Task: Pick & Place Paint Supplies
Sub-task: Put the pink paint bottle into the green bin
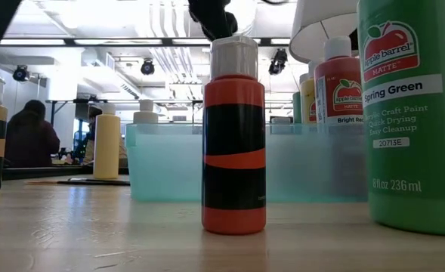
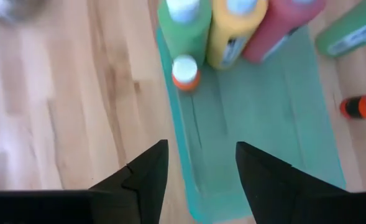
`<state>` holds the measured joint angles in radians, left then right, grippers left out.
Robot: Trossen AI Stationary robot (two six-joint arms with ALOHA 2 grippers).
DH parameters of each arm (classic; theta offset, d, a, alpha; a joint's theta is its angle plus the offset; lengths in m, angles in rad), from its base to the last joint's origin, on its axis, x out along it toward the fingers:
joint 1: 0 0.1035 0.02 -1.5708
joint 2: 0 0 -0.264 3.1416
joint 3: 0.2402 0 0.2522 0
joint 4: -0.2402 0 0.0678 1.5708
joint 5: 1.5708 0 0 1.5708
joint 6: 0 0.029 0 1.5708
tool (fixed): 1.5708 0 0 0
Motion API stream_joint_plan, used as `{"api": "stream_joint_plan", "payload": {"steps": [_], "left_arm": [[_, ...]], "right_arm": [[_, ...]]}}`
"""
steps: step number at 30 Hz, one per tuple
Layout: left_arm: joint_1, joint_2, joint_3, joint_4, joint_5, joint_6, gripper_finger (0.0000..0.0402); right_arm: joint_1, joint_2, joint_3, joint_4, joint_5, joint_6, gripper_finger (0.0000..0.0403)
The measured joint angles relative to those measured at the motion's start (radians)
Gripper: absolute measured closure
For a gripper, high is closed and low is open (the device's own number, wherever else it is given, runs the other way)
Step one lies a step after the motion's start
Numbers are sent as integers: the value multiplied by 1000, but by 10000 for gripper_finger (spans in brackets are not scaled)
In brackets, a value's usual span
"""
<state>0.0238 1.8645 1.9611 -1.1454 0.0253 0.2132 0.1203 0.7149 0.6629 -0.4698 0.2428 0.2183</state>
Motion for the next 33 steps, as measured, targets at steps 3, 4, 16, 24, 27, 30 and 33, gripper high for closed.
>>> {"api": "stream_joint_plan", "payload": {"steps": [3, 4, 16, 24, 27, 30, 33], "left_arm": [[0, -121, -167, 169, 11, 27, 211], [0, -160, -227, 226, 12, 34, 211], [1, -582, -879, 946, 10, 116, 213], [2, -719, -1135, 1351, -12, 179, 213], [3, -743, -1173, 1404, -46, 188, 213], [3, -754, -1186, 1408, -98, 202, 213], [3, -754, -1197, 1407, -115, 204, 213]], "right_arm": [[51, 79, 70, -102, 68, 28, 373], [66, 109, 97, -155, 94, 48, 367], [195, 442, 496, -663, 70, 470, 280], [198, 588, 639, -794, -97, 930, 242], [202, 624, 656, -821, -159, 1091, 231], [210, 650, 662, -835, -196, 1202, 221], [222, 671, 666, -840, -199, 1263, 213]]}}
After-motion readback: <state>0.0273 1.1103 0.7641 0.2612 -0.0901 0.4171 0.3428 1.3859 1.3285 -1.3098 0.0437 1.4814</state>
